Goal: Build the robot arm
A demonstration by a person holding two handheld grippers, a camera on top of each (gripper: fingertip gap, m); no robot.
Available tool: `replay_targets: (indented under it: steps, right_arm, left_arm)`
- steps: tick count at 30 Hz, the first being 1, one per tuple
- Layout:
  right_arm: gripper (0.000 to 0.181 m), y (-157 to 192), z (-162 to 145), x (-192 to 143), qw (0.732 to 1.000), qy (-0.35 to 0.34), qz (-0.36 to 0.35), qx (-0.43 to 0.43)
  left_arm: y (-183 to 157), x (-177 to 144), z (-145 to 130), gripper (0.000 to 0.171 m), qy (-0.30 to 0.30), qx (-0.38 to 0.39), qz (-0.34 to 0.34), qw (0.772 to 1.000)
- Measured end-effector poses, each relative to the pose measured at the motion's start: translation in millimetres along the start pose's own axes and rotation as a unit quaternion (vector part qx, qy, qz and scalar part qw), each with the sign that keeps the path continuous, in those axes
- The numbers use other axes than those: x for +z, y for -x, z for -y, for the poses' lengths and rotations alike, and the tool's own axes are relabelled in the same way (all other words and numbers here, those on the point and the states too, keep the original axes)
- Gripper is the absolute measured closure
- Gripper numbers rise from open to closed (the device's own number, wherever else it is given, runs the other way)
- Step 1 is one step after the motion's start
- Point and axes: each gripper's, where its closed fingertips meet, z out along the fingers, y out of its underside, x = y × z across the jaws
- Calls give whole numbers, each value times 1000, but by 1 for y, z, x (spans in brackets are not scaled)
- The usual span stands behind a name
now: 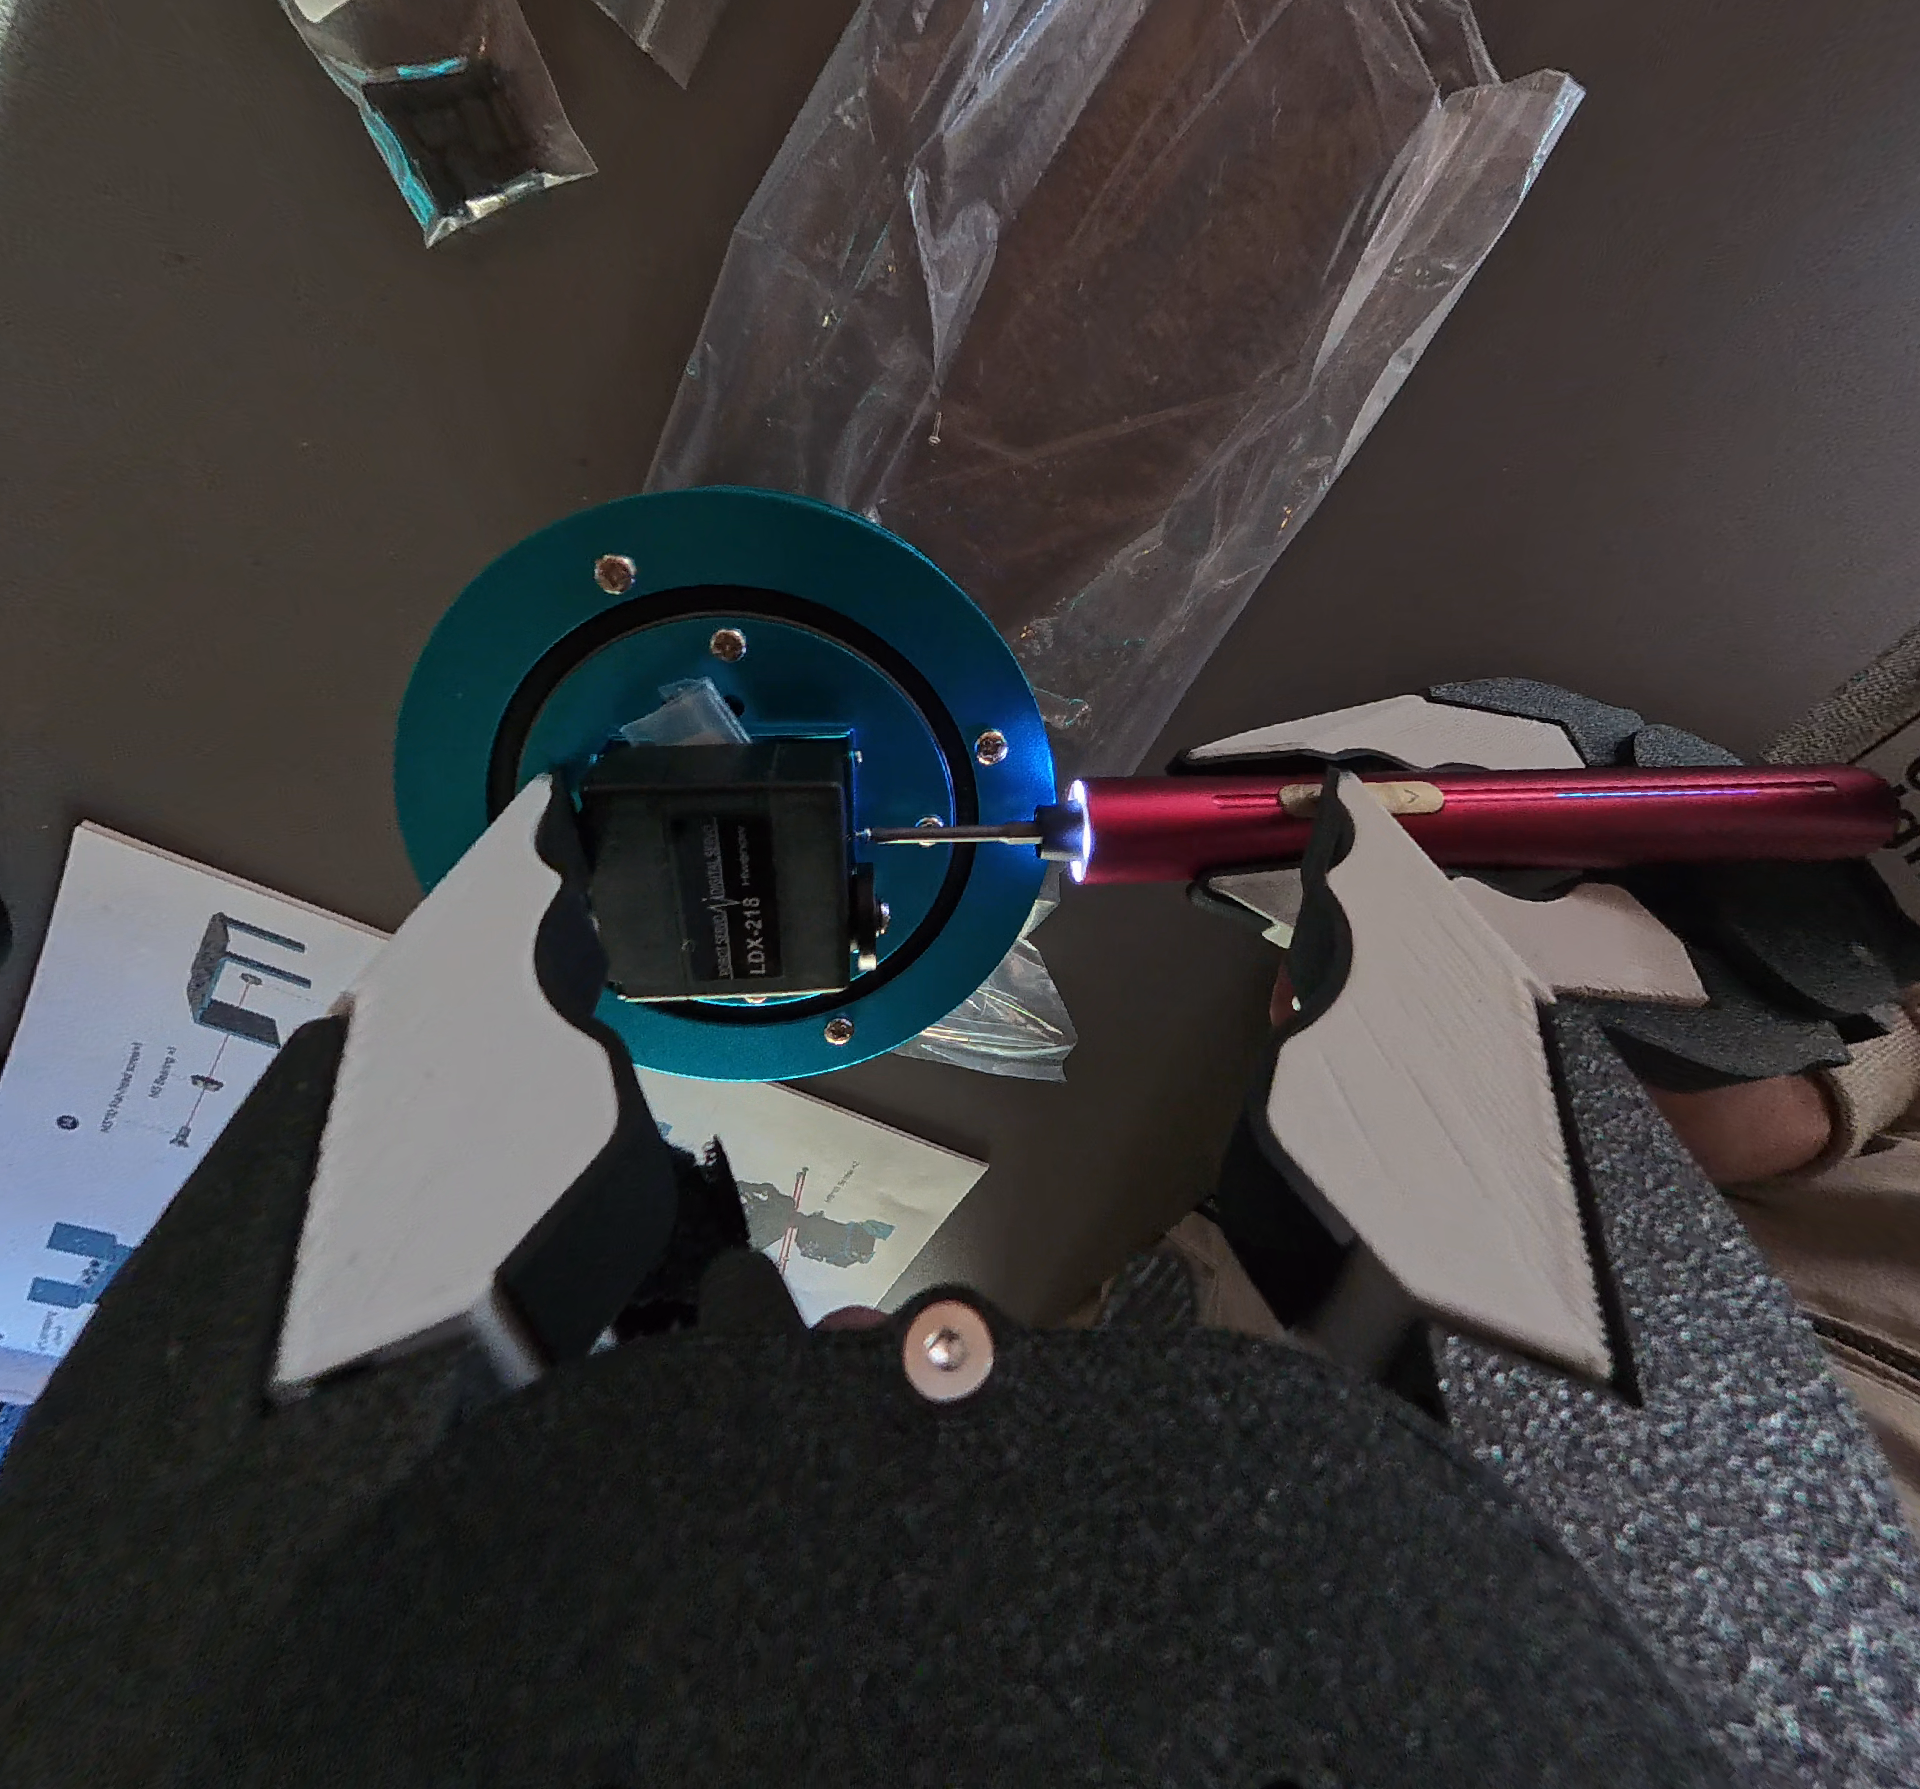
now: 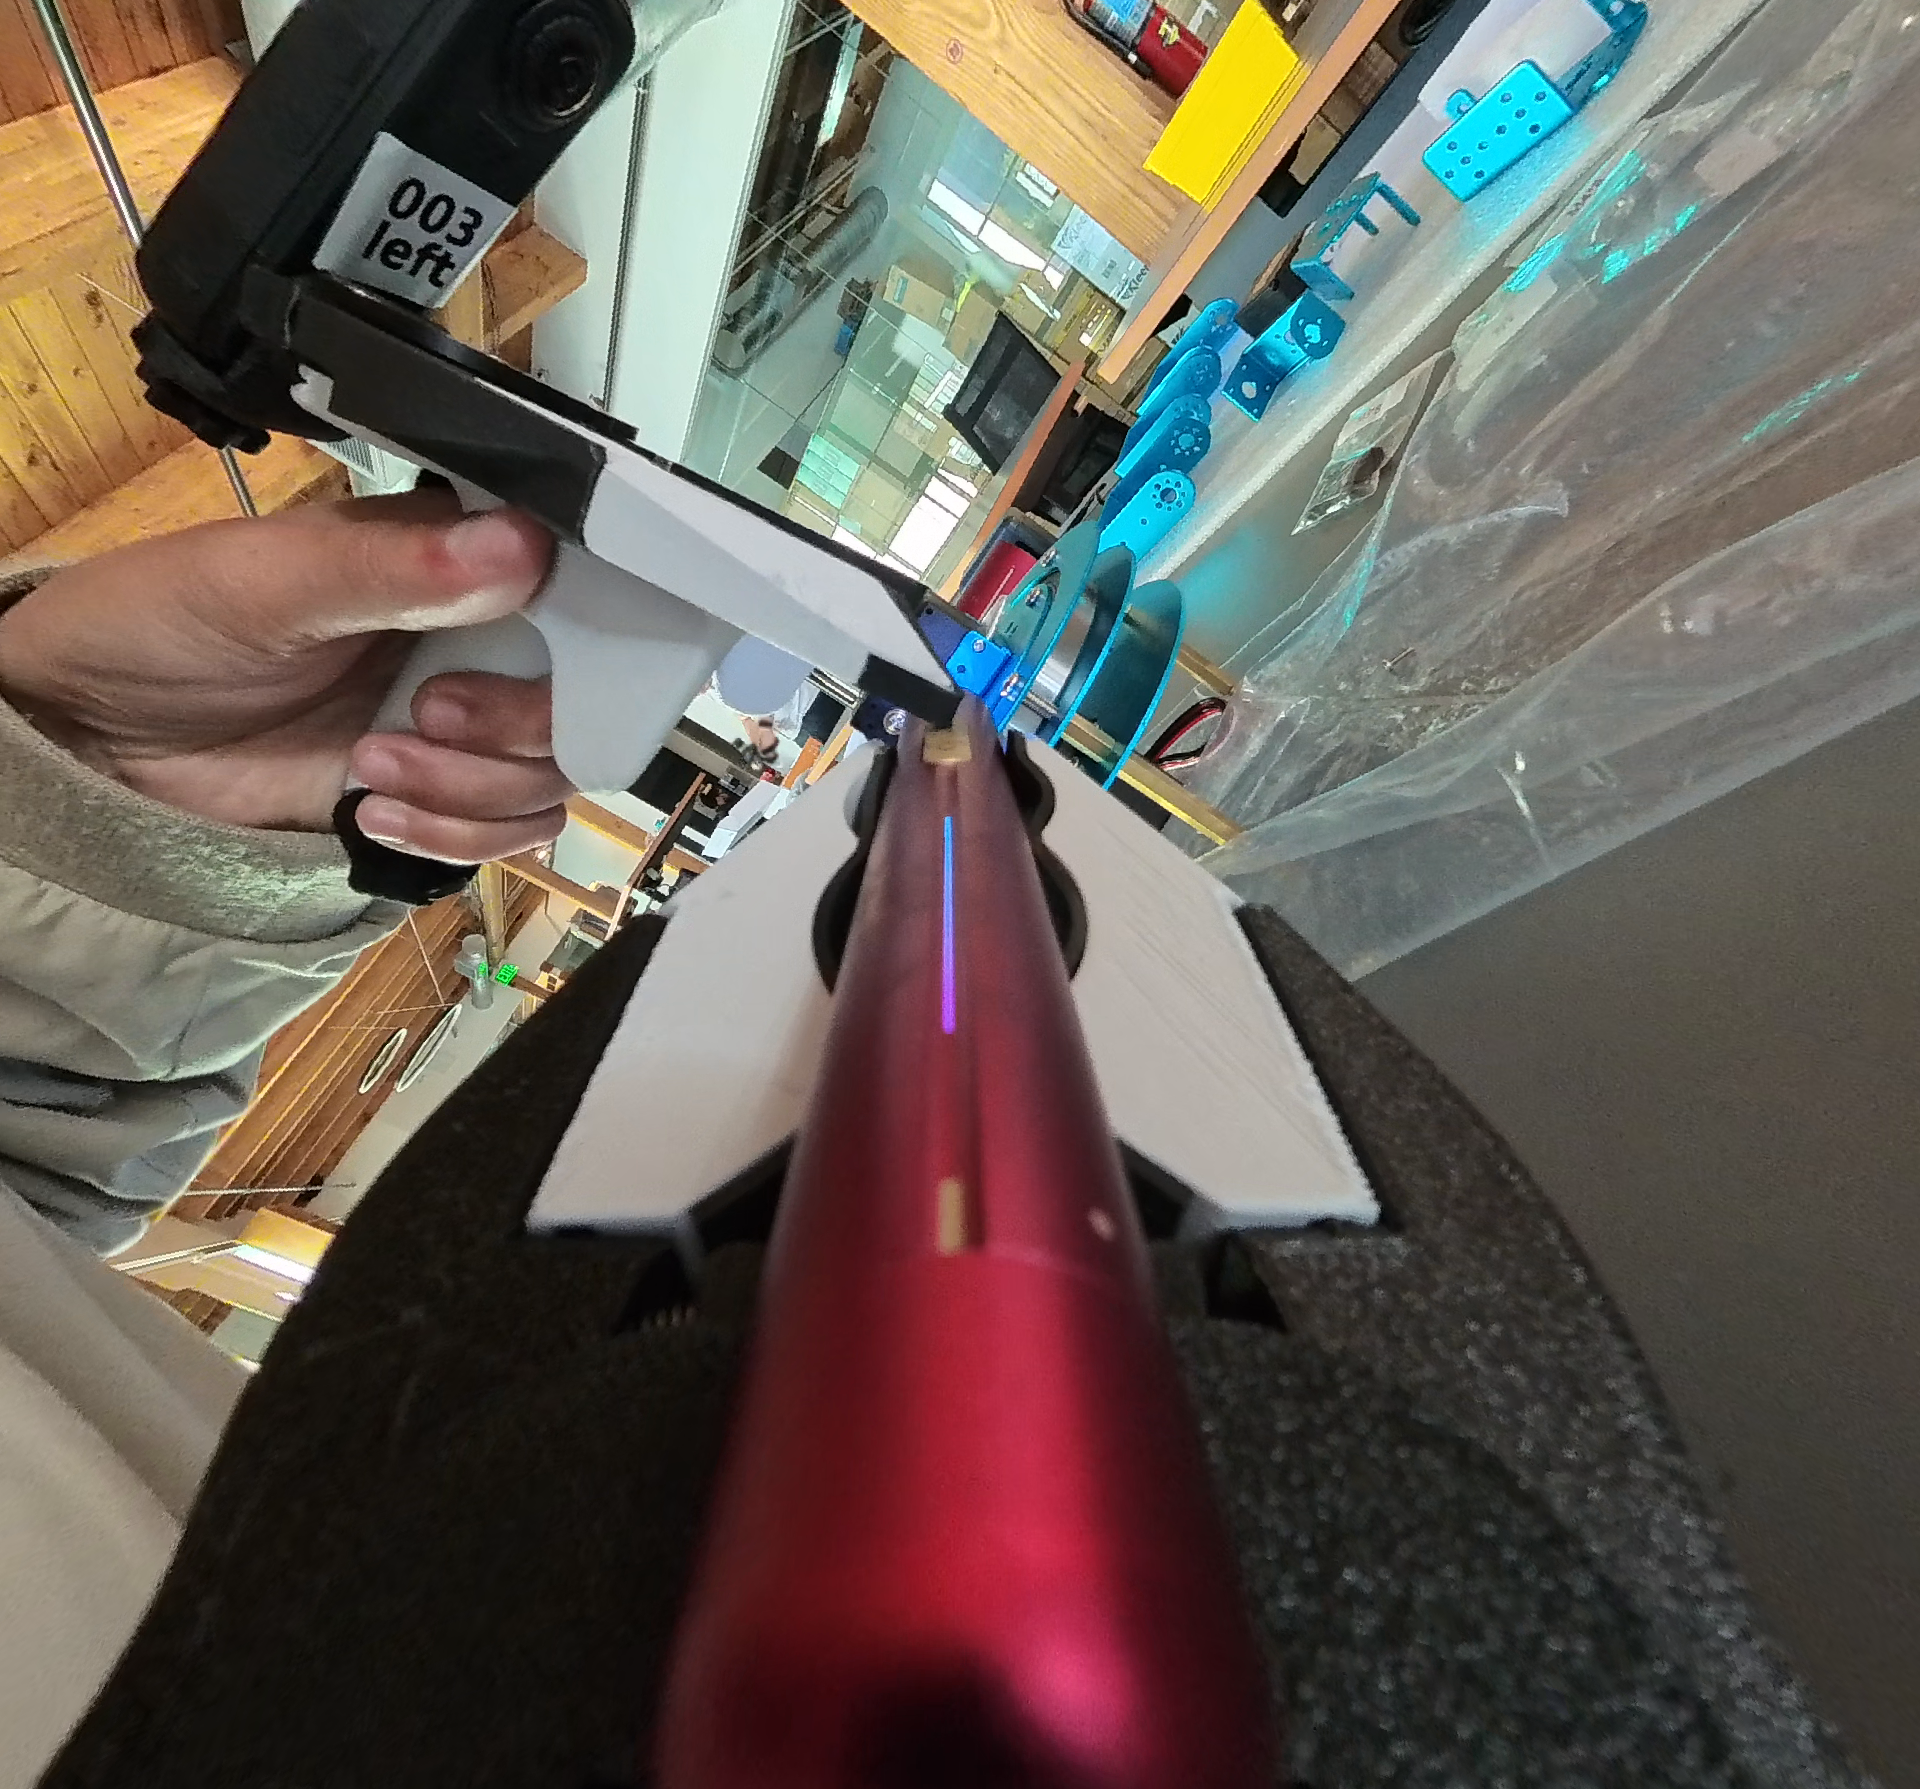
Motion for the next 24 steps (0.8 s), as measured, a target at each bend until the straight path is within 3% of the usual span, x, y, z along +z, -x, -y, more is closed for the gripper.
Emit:
replay_targets:
  steps: [24]
  right_arm:
    - [161,0,-1,0,1000,0,0,-3]
  left_arm:
    - [1,0,1,40,-40,9,4,999]
